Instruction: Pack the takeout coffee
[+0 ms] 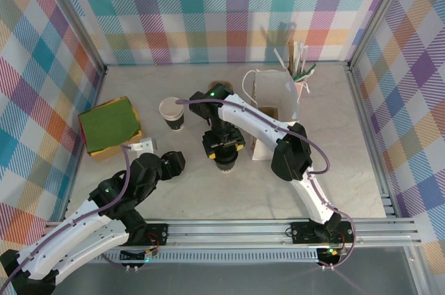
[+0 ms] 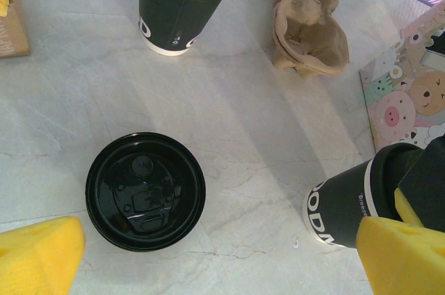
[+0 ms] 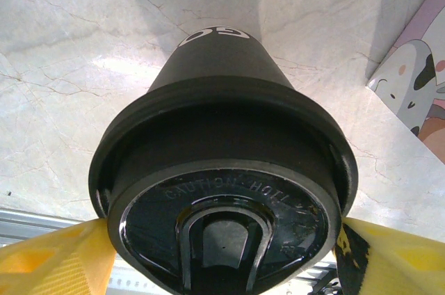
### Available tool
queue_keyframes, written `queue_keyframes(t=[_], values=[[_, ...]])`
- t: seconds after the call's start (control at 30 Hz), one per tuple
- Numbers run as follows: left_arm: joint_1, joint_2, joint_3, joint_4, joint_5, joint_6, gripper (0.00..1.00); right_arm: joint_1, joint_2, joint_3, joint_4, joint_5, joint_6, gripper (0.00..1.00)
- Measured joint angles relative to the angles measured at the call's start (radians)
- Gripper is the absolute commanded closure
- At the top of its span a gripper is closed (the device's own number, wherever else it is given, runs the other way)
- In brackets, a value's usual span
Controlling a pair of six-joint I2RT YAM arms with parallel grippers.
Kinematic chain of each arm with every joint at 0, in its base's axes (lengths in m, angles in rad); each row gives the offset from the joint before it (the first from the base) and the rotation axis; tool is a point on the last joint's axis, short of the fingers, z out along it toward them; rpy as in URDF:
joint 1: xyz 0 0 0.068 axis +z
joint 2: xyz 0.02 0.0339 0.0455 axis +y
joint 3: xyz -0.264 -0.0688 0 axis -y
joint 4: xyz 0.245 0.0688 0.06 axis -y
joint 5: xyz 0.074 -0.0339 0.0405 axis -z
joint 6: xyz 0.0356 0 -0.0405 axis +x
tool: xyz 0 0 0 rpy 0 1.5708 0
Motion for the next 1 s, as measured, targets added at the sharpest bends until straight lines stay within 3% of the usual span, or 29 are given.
queue_keyframes(t=[1.0], values=[[0.000, -0.006, -0.001, 0.000, 0.000, 0.000, 0.00, 0.000, 0.002, -0.021, 0.010, -0.004, 0.000, 0.23]])
